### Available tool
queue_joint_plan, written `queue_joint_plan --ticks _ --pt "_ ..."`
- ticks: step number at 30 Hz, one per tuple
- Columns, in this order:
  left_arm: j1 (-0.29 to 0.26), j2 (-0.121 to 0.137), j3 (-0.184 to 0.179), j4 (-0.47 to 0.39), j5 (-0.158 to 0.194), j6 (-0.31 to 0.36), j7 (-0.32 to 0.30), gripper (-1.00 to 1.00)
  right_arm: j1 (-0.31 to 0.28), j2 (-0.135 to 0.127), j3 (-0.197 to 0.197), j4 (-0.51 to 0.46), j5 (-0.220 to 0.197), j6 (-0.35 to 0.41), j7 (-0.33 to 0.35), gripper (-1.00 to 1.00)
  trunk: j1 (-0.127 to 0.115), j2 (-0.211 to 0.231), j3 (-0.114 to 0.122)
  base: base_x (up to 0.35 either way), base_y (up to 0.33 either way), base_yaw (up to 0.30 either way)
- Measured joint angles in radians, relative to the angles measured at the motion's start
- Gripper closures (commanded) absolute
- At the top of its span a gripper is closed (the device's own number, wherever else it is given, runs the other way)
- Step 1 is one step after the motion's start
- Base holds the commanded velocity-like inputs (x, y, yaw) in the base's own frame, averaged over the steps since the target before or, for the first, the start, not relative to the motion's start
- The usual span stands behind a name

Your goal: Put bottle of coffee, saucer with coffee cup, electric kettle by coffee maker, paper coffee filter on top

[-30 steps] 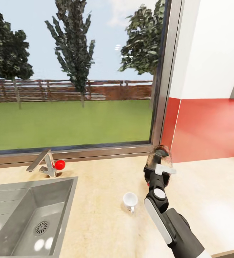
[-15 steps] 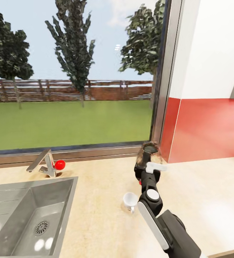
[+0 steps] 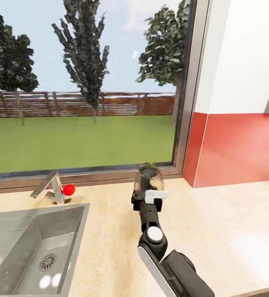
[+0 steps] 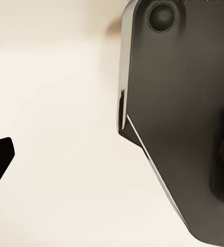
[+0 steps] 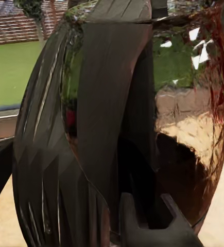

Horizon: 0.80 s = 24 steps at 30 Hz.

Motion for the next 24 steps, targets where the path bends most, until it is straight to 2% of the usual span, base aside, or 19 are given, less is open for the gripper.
queue_joint_plan --ticks 8,11,13,18,24 --pt "0.0 0.0 0.01 -0.002 0.003 0.001 0.001 -1.0 0.0 0.008 0.002 0.0 0.002 -0.001 0.0 1.0 0.0 0.0 0.0 0.0 0.0 0.0" --pt "0.0 0.002 0.012 -0.002 0.004 0.001 0.001 -1.0 0.0 0.008 0.027 0.0 0.005 -0.004 -0.001 1.0 0.0 0.0 0.0 0.0 0.0 0.0" --pt "0.0 0.002 0.012 -0.002 0.004 0.0 0.001 -1.0 0.0 0.008 0.045 0.0 0.02 -0.004 -0.001 1.0 0.0 0.0 0.0 0.0 0.0 0.0" --pt "0.0 0.0 0.01 -0.003 0.006 0.001 0.023 -1.0 0.0 0.008 0.075 0.001 0.097 -0.004 -0.002 1.0 0.0 0.0 0.003 0.0 0.0 0.0" --pt "0.0 -0.001 0.009 -0.002 0.008 0.001 0.037 -1.0 0.0 0.008 0.082 0.002 0.112 -0.004 -0.003 1.0 0.0 0.0 0.011 -0.009 0.0 0.0"
